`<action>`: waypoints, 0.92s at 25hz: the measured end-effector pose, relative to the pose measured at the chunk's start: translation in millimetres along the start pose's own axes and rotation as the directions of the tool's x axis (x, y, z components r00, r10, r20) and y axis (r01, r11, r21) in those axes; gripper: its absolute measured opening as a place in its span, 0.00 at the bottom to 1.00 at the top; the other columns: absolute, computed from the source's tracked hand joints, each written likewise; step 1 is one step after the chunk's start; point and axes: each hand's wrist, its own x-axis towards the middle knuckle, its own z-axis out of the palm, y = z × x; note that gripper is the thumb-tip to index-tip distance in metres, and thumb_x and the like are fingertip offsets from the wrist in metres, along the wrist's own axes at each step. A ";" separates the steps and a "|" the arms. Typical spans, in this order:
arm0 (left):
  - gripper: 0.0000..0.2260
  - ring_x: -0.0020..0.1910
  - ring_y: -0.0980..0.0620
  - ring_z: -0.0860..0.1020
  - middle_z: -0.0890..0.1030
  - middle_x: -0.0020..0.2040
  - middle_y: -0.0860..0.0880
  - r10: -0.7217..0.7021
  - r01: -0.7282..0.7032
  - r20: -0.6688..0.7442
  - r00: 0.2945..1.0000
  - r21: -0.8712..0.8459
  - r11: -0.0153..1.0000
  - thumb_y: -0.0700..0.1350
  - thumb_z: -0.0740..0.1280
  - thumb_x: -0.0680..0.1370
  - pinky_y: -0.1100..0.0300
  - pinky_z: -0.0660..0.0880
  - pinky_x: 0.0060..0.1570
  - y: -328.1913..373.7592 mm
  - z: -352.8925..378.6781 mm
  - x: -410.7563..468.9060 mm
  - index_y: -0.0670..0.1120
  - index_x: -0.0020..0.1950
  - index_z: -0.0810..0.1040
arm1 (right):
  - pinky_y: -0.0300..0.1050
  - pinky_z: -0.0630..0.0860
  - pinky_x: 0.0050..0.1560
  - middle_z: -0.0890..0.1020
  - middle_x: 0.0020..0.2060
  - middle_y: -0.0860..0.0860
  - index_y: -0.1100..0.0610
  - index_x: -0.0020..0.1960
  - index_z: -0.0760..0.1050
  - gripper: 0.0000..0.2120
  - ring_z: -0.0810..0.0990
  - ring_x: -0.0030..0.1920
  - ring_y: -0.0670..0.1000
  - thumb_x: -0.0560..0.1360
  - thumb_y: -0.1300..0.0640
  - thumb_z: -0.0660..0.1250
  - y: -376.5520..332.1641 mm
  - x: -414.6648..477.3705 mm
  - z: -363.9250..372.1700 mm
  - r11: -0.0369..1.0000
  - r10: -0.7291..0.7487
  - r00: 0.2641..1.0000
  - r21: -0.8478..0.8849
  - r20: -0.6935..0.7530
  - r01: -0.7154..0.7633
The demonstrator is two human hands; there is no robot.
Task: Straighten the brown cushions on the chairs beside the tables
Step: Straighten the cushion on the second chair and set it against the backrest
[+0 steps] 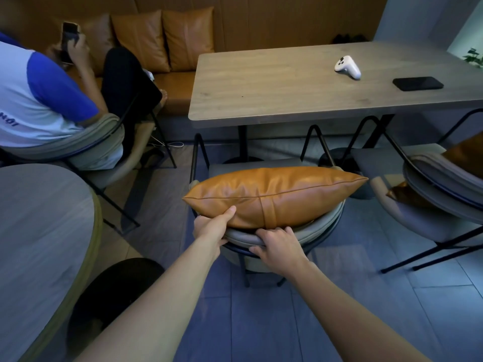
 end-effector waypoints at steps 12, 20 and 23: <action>0.32 0.55 0.44 0.80 0.81 0.58 0.45 0.050 -0.051 -0.078 0.996 -0.016 0.999 0.51 0.82 0.66 0.46 0.82 0.50 -9.6 -9.2 -8.0 0.43 0.64 0.74 | 0.48 0.56 0.45 0.86 0.43 0.49 0.48 0.51 0.82 0.22 0.79 0.52 0.53 0.75 0.32 0.63 -2.0 -7.5 0.4 0.982 0.133 0.989 0.142 -0.058 -0.124; 0.28 0.49 0.47 0.78 0.80 0.52 0.48 0.043 -0.047 -0.083 0.996 -0.044 0.998 0.50 0.82 0.66 0.48 0.82 0.48 -3.3 -1.5 -5.0 0.44 0.60 0.75 | 0.48 0.56 0.48 0.83 0.39 0.47 0.47 0.45 0.81 0.18 0.76 0.52 0.51 0.75 0.33 0.64 5.7 -5.0 -4.3 0.976 0.113 0.993 0.190 -0.032 -0.104; 0.29 0.51 0.46 0.78 0.79 0.54 0.48 0.034 -0.037 -0.068 0.997 -0.050 0.998 0.51 0.82 0.66 0.45 0.82 0.52 -4.7 -0.7 -6.0 0.44 0.61 0.74 | 0.49 0.57 0.50 0.82 0.37 0.47 0.47 0.41 0.78 0.17 0.76 0.50 0.52 0.77 0.36 0.63 10.2 -5.3 -5.1 0.966 0.094 0.996 0.242 -0.006 -0.090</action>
